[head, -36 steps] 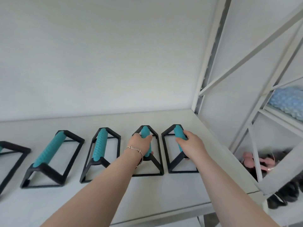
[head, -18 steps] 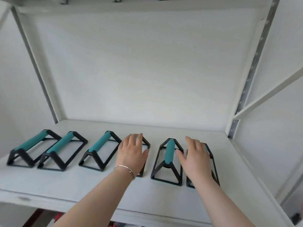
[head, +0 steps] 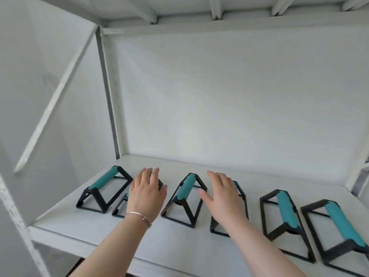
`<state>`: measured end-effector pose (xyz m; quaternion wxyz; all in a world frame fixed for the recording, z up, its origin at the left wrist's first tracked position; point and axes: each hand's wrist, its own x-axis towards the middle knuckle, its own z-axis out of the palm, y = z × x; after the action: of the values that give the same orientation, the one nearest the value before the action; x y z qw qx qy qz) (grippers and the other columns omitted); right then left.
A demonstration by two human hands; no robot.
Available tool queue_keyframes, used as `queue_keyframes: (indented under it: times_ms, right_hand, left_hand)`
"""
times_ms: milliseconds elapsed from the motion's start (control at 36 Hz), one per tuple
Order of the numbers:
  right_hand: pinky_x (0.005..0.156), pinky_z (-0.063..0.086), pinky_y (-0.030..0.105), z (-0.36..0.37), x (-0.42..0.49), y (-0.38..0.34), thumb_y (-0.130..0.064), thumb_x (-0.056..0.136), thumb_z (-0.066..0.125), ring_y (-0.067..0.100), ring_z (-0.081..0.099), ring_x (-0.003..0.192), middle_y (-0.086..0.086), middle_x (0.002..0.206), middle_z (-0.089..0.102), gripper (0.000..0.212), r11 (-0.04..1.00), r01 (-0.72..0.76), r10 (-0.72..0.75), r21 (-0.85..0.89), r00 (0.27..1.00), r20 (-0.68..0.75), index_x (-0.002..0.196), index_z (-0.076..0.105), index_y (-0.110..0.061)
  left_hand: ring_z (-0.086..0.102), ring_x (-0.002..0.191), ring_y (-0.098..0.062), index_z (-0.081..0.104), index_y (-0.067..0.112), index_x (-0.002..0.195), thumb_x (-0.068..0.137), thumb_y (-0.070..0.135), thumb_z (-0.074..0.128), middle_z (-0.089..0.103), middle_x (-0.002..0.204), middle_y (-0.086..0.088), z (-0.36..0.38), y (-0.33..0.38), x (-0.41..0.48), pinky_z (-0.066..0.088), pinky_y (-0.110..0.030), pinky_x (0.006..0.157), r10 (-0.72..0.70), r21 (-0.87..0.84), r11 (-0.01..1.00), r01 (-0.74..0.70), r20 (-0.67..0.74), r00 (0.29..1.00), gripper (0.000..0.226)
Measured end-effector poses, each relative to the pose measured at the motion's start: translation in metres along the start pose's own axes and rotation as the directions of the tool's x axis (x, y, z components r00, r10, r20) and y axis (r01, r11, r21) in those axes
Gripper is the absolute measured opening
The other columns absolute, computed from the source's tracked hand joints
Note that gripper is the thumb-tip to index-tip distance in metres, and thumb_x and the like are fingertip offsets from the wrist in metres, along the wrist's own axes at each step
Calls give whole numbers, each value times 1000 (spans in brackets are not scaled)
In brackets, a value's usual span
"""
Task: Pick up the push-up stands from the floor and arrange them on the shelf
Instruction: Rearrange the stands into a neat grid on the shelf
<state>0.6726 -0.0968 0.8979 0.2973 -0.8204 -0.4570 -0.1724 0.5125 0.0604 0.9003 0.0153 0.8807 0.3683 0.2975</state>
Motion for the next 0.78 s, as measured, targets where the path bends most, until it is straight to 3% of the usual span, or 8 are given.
queue_keyframes:
  times_ms: [222,389,500,583,694,778]
  right_hand:
    - [103,38,34,92,43,-119,-48,93,49,24,45,120,1,130,51,56,1000,-13,13,-3,999,38,140,42,-18]
    - [100,41,33,140,67,-171,-55,94,41,24,44,120,3,133,47,64,976,-215,216,-18,966,145,145,32,-17]
    - [89,48,35,161,76,-191,-71,86,39,24,50,107,3,117,57,71,921,-376,389,-99,893,227,131,42,-15]
    - [81,52,39,171,84,-201,-77,79,45,26,58,99,4,108,61,76,854,-513,510,-91,790,339,120,43,-13]
    - [72,55,38,179,98,-206,-69,76,59,25,64,88,5,101,60,70,765,-643,599,-41,687,411,113,36,-14]
    - [68,51,34,185,108,-202,-61,74,67,24,63,89,5,106,57,72,717,-697,630,-23,633,451,119,34,-15]
  left_hand:
    - [33,139,-29,39,16,143,94,44,50,45,144,-7,2,-129,56,33,-43,112,35,9,999,-35,60,998,58]
    - [28,142,-26,26,19,149,95,48,42,37,150,-5,13,-188,93,26,-39,116,62,43,997,-69,143,988,63]
    - [26,141,-26,17,20,150,94,50,41,28,153,-4,24,-212,107,30,-37,112,31,77,996,-51,244,969,67]
    - [39,125,-25,22,18,146,93,47,43,34,144,-3,31,-221,112,42,-35,95,-33,70,998,10,333,942,64]
    - [51,106,-25,31,13,131,92,44,50,44,122,-6,36,-226,117,48,-33,76,-134,4,989,149,457,879,54]
    - [60,103,-26,33,8,127,91,42,55,48,121,-9,42,-227,124,49,-34,75,-163,-44,974,222,541,825,55]
